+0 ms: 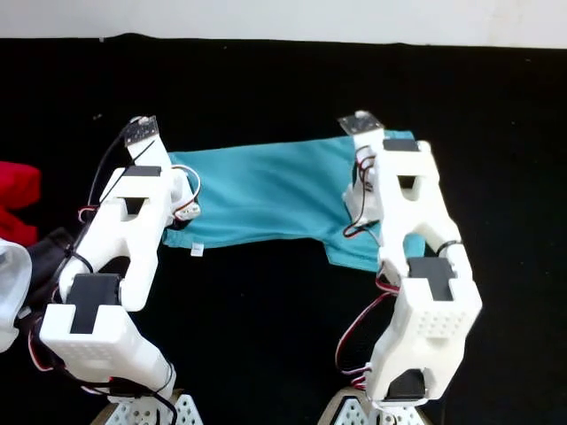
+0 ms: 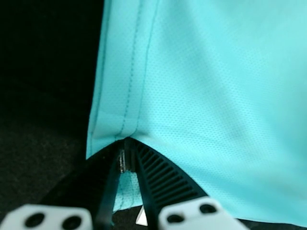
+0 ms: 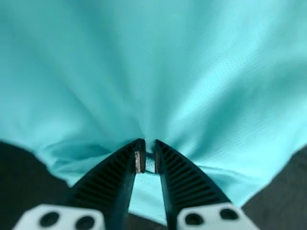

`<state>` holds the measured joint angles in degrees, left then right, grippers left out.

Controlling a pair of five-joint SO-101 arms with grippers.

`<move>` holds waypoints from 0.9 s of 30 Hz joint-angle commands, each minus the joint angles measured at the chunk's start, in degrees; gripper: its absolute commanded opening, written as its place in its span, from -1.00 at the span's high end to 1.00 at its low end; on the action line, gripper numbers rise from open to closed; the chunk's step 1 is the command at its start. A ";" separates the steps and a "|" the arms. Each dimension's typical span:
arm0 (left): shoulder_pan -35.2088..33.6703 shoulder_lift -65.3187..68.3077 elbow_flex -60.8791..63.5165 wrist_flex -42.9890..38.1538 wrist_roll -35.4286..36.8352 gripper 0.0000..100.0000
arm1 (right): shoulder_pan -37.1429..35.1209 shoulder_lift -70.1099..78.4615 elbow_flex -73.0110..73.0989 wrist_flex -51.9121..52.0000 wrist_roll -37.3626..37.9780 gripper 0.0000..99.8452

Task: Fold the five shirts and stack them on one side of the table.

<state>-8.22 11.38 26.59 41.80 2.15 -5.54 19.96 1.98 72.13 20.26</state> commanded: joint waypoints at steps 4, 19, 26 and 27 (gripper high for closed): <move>-0.48 0.66 -1.27 -1.93 0.26 0.98 | -0.66 -3.74 -2.07 9.10 0.09 0.91; -0.48 0.66 -1.27 -2.02 0.26 0.98 | -0.22 -4.00 -3.12 19.65 15.82 0.99; -0.48 0.66 -1.27 -2.02 0.26 0.98 | 6.11 -5.85 -12.00 -0.04 5.80 0.98; -0.48 0.66 -1.27 -2.02 0.26 0.98 | 6.90 -4.70 -13.05 -3.65 3.78 0.98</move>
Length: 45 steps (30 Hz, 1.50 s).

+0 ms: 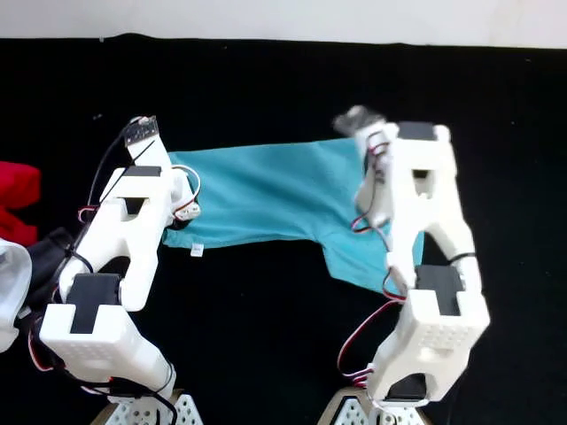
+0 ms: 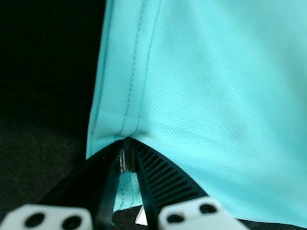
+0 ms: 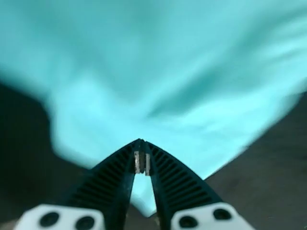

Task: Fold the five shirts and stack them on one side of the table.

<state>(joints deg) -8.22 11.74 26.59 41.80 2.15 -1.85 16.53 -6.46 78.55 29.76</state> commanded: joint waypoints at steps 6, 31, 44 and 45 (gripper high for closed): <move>-0.48 0.31 -1.27 -2.02 0.26 0.98 | 3.03 14.81 -18.59 -13.85 -9.58 0.76; -0.48 0.31 -1.27 -2.02 0.26 0.98 | 5.93 55.69 -90.07 3.82 -9.14 0.80; -0.57 0.31 -1.27 -2.02 0.26 0.98 | 3.91 43.82 -92.35 22.73 -5.89 0.80; -0.57 0.31 -1.27 -2.02 0.26 0.98 | 3.91 42.24 -90.51 22.73 -5.89 0.80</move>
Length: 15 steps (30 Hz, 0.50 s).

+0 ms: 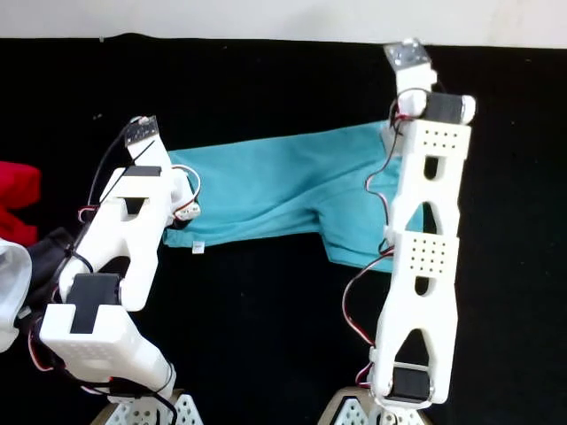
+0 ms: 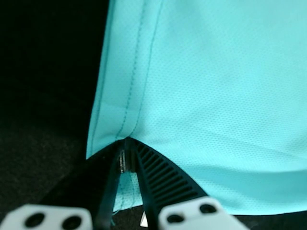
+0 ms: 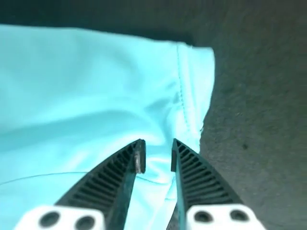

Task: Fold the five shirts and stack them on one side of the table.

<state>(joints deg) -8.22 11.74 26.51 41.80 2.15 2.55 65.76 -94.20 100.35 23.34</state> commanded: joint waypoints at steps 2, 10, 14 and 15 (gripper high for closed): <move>-0.57 0.31 -1.19 -2.02 0.26 0.98 | -0.40 -11.47 3.91 1.01 0.53 0.80; -0.66 0.31 -1.19 -2.02 0.26 0.98 | -2.95 -40.04 57.01 -0.57 3.08 0.80; -0.66 0.31 -1.19 -2.02 0.26 0.98 | -3.38 -46.90 77.58 -12.00 4.57 0.80; -0.66 0.31 -1.19 -2.02 0.26 0.98 | -3.30 -47.69 81.63 -15.69 4.57 0.80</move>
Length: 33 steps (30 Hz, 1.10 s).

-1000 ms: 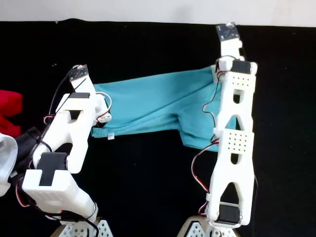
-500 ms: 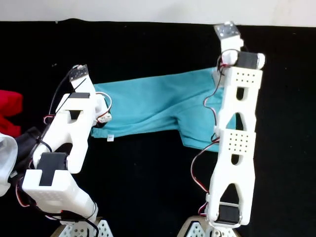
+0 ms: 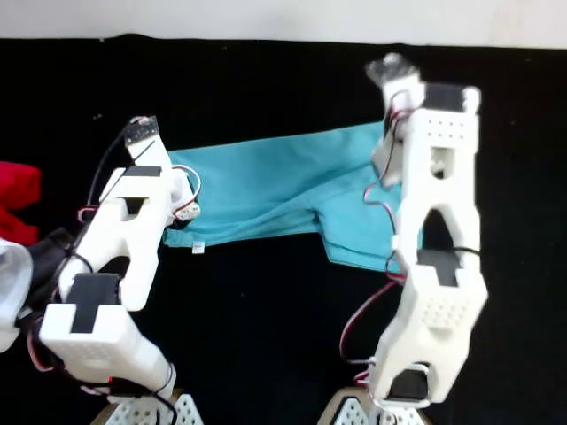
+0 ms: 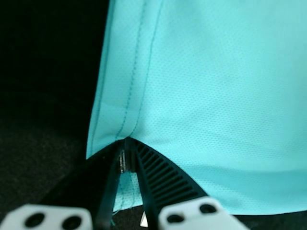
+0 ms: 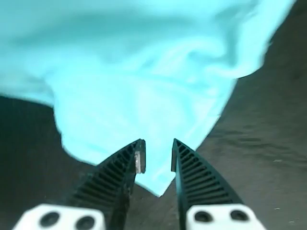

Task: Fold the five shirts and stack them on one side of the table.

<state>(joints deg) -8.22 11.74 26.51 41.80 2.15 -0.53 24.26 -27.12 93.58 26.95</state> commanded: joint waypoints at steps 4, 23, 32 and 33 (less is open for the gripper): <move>-0.66 0.31 -1.19 -2.02 0.26 0.98 | -0.22 -6.64 26.77 -22.37 0.97 0.80; -0.57 0.31 -1.19 -2.02 0.26 0.98 | 9.98 -11.74 33.71 -17.10 13.71 0.80; -0.57 0.31 -1.19 -2.02 0.26 0.98 | 2.42 -22.29 33.89 -9.71 14.42 0.77; -0.57 0.31 -1.19 -2.02 0.26 0.98 | 0.57 -22.90 33.89 -8.04 14.68 0.73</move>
<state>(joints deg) -8.22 11.74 26.51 41.80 2.15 4.31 5.71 7.69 81.63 40.48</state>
